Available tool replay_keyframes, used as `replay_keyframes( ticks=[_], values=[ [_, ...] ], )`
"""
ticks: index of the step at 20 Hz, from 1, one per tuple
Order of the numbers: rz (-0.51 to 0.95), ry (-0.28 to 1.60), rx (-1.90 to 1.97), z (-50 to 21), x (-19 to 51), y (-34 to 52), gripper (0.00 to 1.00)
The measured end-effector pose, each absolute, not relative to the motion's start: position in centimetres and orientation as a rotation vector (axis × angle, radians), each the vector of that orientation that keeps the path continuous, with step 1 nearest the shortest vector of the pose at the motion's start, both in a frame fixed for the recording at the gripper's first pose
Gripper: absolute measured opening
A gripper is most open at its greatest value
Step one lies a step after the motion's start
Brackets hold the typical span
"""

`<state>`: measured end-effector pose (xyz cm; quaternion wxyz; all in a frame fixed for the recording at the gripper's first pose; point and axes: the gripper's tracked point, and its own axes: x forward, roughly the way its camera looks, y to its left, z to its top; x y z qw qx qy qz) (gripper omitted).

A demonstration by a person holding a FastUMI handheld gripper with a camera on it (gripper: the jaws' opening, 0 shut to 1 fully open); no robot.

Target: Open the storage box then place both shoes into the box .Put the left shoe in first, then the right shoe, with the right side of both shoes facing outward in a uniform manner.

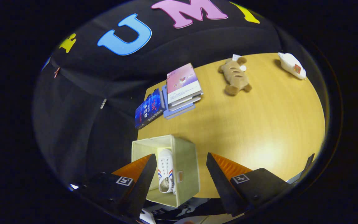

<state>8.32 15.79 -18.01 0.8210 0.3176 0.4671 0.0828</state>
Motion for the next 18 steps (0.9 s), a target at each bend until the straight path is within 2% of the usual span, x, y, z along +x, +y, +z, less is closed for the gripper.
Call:
replay_keyframes(
  ticks=[9, 18],
  values=[
    [-0.120, 0.685, 0.365, -15.0, 7.6, -1.2, 0.99],
    [-0.271, 0.395, 0.231, -9.5, 4.0, -9.5, 0.99]
  ],
)
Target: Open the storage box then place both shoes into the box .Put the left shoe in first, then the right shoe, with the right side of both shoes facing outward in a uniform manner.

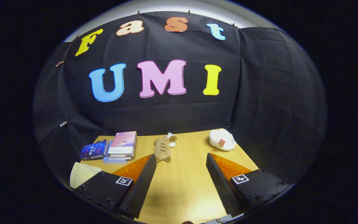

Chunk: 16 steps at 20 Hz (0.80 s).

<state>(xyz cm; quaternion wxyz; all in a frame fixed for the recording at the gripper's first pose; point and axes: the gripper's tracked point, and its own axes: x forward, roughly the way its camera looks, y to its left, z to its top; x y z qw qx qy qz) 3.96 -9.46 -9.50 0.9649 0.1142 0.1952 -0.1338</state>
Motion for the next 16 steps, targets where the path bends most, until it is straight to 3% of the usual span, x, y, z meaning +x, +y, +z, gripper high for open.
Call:
replay_keyframes(
  ticks=[9, 16],
  values=[
    [-0.279, 0.215, 0.006, -5.6, 0.7, -10.1, 0.98],
    [-0.240, 0.241, -0.001, -6.1, -0.3, -8.3, 0.98]
  ],
)
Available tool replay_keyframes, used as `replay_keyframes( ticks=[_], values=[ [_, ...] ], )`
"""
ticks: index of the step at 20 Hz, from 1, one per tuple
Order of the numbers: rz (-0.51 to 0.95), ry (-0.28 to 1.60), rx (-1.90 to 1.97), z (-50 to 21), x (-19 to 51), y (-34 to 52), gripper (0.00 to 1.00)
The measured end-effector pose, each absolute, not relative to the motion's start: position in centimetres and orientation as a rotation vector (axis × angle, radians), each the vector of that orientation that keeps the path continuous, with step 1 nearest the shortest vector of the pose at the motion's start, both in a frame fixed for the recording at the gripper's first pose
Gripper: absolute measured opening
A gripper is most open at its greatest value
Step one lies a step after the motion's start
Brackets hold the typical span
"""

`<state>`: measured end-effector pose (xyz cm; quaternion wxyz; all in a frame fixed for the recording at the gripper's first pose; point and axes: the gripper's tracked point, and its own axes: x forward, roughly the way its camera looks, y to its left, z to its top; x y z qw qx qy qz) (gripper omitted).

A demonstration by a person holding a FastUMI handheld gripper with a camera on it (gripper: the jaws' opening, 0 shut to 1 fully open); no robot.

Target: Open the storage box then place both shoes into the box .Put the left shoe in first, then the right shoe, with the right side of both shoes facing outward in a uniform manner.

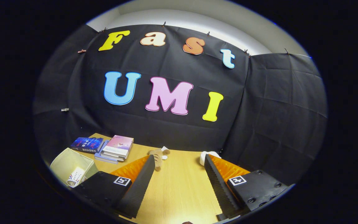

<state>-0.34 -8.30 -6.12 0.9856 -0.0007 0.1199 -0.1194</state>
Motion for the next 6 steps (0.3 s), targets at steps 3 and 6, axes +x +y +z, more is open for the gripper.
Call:
replay_keyframes(
  ticks=[3, 6],
  values=[
    [-0.238, 0.249, 0.009, -6.29, 0.01, -8.40, 0.98],
    [-0.242, 0.256, 0.022, -6.59, 0.17, -8.48, 0.98]
  ],
)
